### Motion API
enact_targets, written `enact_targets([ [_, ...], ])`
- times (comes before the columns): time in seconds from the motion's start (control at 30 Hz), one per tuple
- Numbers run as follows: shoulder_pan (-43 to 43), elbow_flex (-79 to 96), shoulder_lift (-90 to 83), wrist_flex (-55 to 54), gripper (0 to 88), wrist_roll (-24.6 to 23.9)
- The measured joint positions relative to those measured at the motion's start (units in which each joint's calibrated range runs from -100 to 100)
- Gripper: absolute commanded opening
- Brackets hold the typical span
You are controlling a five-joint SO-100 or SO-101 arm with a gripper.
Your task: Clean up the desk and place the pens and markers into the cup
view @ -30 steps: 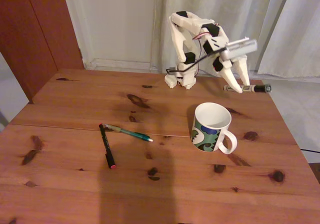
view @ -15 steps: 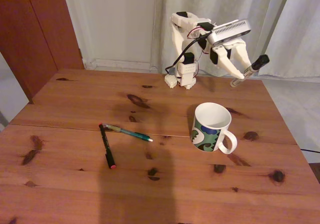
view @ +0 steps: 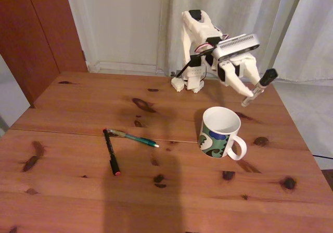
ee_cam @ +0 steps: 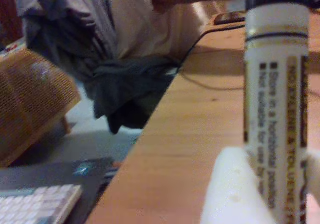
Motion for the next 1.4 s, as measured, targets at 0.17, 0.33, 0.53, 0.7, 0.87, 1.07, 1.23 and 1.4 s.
enact_targets([
  [0.17, 1.76, 0.0, 3.47, -4.48, 0.7, 0.0],
  [0.33, 4.11, -1.27, 6.95, -5.72, 0.7, 0.0],
  [0.53, 6.75, -3.31, 10.51, -5.72, 0.7, 0.0],
  [0.7, 8.29, -3.31, 11.27, -5.72, 0.7, 0.0],
  [0.87, 7.99, -2.72, 11.27, -5.81, 0.7, 0.0],
  [1.07, 8.07, 0.34, 11.27, -6.06, 0.8, 0.05],
  [1.23, 8.07, 2.55, 11.27, -6.22, 0.8, 0.05],
  [1.4, 8.07, 2.97, 11.27, -6.22, 0.9, 0.05],
])
